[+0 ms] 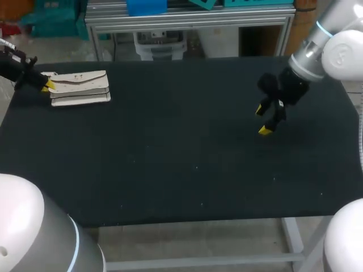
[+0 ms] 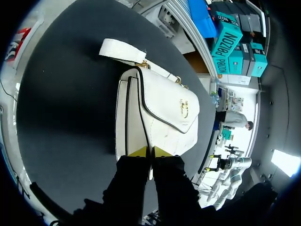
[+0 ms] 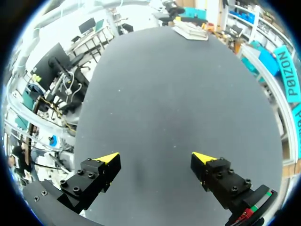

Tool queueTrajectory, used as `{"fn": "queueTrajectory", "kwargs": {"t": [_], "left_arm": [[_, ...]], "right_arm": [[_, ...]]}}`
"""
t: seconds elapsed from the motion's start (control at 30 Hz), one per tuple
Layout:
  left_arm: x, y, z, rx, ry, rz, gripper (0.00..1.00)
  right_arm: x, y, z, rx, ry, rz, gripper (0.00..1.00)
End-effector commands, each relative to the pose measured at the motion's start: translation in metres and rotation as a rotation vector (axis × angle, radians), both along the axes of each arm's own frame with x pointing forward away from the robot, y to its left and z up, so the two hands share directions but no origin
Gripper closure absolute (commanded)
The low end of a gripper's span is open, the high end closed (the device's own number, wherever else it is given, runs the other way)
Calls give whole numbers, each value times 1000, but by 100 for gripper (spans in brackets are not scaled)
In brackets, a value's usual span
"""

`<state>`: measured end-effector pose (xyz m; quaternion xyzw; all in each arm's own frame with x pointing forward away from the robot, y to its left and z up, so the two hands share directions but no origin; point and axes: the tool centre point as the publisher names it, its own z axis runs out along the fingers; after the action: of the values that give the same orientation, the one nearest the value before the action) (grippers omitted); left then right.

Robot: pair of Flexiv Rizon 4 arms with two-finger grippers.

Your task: Pick up the bag, open it, inspect its contents, close it, and place it on the opposite side

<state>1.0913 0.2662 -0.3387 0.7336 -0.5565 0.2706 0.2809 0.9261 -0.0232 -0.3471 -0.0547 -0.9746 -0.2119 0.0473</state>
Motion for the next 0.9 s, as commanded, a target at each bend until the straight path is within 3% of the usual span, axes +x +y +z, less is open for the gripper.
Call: {"fn": "queueTrajectory", "kwargs": {"t": [0.03,0.2,0.33,0.37,0.43,0.5,0.67,0.9], "left_arm": [[-16,-25,0,2,13,-44,100],[-35,-53,-2,-4,0,-66,100],[-40,-59,-3,-15,-5,-81,100],[-40,-59,-3,-15,-5,-82,95],[-40,-57,-1,-13,-9,-89,61],[-37,-53,2,-11,-11,-92,52],[-25,-41,2,-9,-1,-96,62],[-17,-39,-5,11,32,-136,62]], "right_arm": [[1,1,-1,-1,2,1,0],[1,1,-1,-1,2,1,0],[1,1,-1,-1,2,1,0],[1,1,-1,-1,2,1,0],[1,1,-1,-1,2,1,0],[1,1,-1,-1,2,1,0],[1,1,-1,-1,2,1,0],[1,1,-1,-1,2,1,0]]}}
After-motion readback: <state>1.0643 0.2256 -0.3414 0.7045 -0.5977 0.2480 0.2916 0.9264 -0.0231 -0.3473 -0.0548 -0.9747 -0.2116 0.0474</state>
